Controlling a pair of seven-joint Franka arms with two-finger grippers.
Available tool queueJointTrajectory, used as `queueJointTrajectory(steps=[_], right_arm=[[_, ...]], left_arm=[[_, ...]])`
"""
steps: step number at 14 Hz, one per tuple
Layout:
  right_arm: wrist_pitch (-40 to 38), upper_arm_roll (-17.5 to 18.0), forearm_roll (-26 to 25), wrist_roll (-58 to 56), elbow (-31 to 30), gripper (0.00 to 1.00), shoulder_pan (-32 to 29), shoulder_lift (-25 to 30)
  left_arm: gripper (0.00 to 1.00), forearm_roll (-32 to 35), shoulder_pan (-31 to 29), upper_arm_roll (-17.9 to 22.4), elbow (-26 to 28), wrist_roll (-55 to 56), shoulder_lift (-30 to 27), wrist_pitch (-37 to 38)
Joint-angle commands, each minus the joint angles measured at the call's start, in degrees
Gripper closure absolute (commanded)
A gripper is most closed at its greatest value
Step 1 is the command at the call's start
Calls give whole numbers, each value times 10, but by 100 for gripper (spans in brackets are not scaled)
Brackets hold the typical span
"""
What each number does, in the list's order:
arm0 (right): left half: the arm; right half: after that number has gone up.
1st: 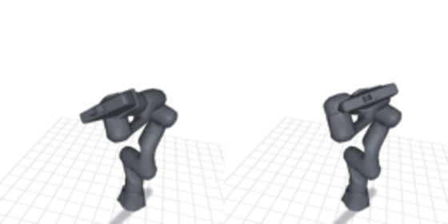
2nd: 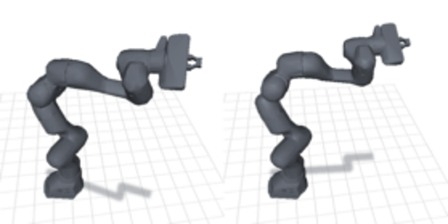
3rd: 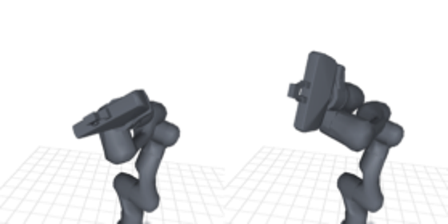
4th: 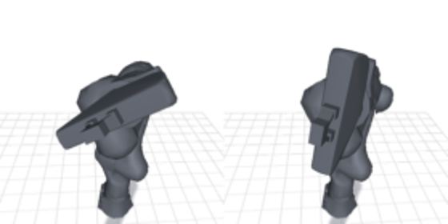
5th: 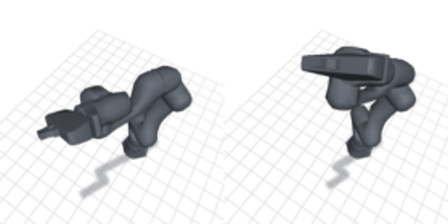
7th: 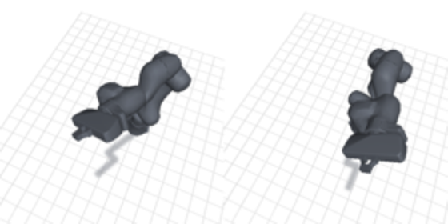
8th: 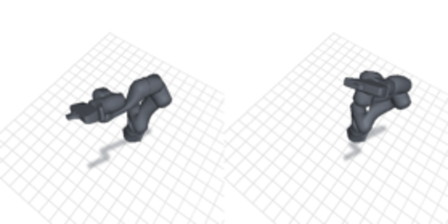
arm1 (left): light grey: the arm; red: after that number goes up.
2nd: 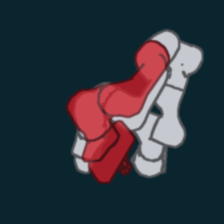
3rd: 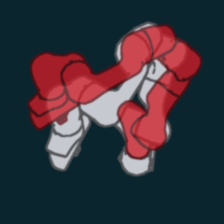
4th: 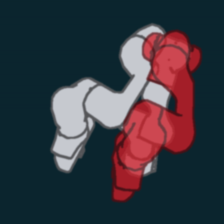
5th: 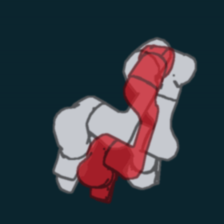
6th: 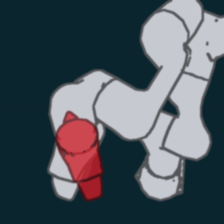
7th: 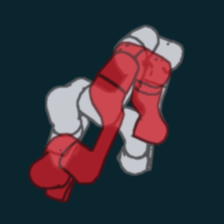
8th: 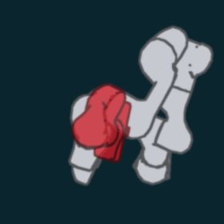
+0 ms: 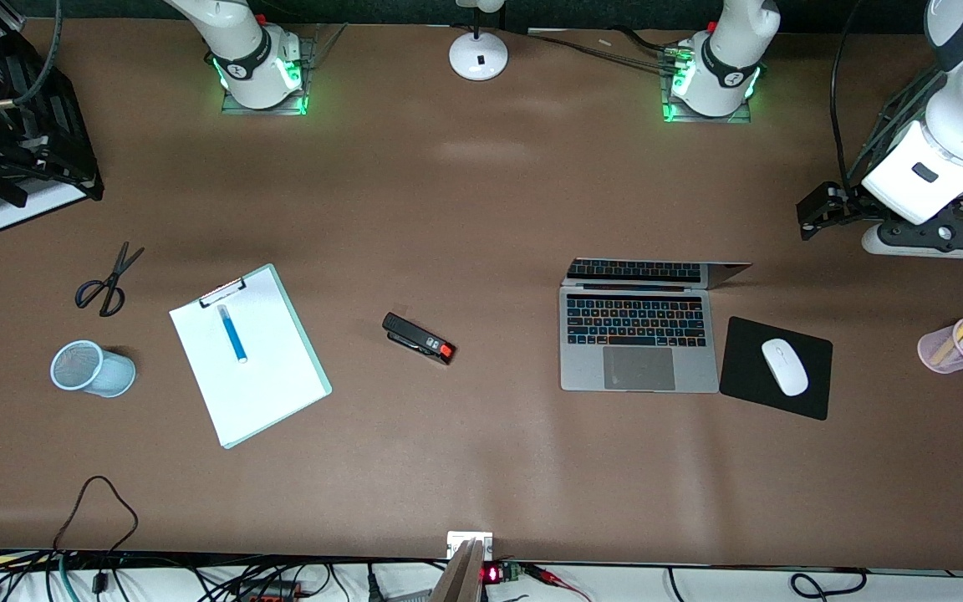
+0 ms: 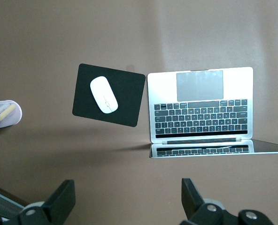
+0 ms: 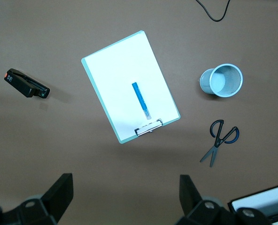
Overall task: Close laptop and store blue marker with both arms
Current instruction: 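Move the right gripper toward the blue marker on the clipboard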
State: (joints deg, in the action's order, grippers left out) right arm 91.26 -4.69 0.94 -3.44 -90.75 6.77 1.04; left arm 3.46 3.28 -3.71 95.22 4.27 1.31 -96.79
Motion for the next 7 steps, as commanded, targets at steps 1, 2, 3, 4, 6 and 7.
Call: queueJointTrajectory(steps=[1, 2, 3, 4, 6, 7], right_arm=[[-7, -1, -2, -7, 12, 0, 0, -5], [-6, -1, -2, -9, 12, 0, -2, -5], [-6, -2, -2, -9, 12, 0, -3, -6], [-7, -2, -2, -9, 12, 0, -4, -15], [-1, -2, -2, -10, 9, 0, -4, -40], [6, -2, 2, -10, 10, 0, -4, -58]], left_arm=[[0, -7, 0, -2, -19, 3, 7, 13], [0, -7, 0, -2, -19, 3, 7, 13], [0, -7, 0, -2, -18, 3, 7, 13], [0, -7, 0, -2, -18, 4, 7, 13], [0, -7, -1, -2, -19, 3, 7, 13], [0, -7, -1, -2, -19, 5, 8, 13]])
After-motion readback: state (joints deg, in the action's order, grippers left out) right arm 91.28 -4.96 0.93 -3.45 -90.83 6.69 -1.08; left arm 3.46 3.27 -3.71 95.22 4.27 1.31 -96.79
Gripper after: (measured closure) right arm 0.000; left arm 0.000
